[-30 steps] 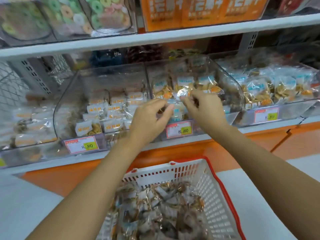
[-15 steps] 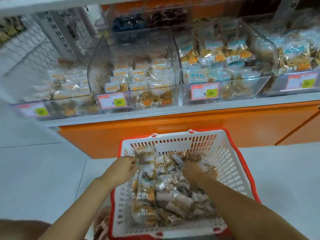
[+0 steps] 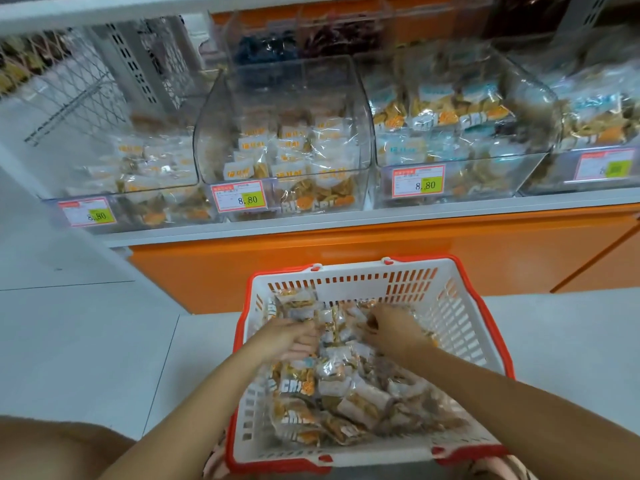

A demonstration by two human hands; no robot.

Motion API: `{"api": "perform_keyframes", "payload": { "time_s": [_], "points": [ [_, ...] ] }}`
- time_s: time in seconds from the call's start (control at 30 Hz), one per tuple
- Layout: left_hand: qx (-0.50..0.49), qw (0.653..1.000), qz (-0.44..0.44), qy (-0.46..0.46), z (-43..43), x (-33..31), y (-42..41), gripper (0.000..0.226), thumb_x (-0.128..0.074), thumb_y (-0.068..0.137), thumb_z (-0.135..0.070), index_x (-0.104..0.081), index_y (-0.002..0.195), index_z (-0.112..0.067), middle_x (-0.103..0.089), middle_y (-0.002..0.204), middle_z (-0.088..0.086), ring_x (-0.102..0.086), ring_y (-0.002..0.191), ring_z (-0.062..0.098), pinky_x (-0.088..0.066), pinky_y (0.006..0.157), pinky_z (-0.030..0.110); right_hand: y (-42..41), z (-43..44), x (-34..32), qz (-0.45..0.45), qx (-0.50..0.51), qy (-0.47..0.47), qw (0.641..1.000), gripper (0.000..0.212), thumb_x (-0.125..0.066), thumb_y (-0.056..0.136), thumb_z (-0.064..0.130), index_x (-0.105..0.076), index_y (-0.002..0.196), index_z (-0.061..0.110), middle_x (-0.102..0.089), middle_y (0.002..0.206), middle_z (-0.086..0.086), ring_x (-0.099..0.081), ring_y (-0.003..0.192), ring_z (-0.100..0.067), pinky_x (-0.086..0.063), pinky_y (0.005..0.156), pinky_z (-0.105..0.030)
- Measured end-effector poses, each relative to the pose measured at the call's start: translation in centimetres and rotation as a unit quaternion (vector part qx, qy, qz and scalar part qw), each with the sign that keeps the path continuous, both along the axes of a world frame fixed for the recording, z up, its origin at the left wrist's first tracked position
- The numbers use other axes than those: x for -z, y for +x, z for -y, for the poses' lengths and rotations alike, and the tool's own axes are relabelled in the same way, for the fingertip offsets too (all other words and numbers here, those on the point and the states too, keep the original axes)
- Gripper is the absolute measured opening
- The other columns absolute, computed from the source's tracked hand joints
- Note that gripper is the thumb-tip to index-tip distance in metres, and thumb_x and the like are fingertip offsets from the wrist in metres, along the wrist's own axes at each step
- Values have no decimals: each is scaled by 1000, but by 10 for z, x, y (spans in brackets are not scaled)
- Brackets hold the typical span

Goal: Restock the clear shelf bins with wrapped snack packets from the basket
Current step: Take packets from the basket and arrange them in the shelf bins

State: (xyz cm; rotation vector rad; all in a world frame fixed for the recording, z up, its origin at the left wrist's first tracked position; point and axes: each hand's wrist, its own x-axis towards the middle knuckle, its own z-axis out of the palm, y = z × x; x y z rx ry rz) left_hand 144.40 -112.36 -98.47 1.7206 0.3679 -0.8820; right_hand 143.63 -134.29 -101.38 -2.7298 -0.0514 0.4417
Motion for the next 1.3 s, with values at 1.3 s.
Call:
{"api": "perform_keyframes", "payload": {
  "time_s": [1.3],
  "points": [
    [65, 886, 401, 225, -24, -203, 170, 5, -68, 85, -6, -68, 87, -10, -67, 81, 3, -61, 66, 12, -51, 60, 17, 178, -20, -264, 106, -103, 159, 976, 40, -83, 73, 27, -59, 104, 17, -64, 86, -2, -67, 75, -23, -56, 79, -42]
  ]
}}
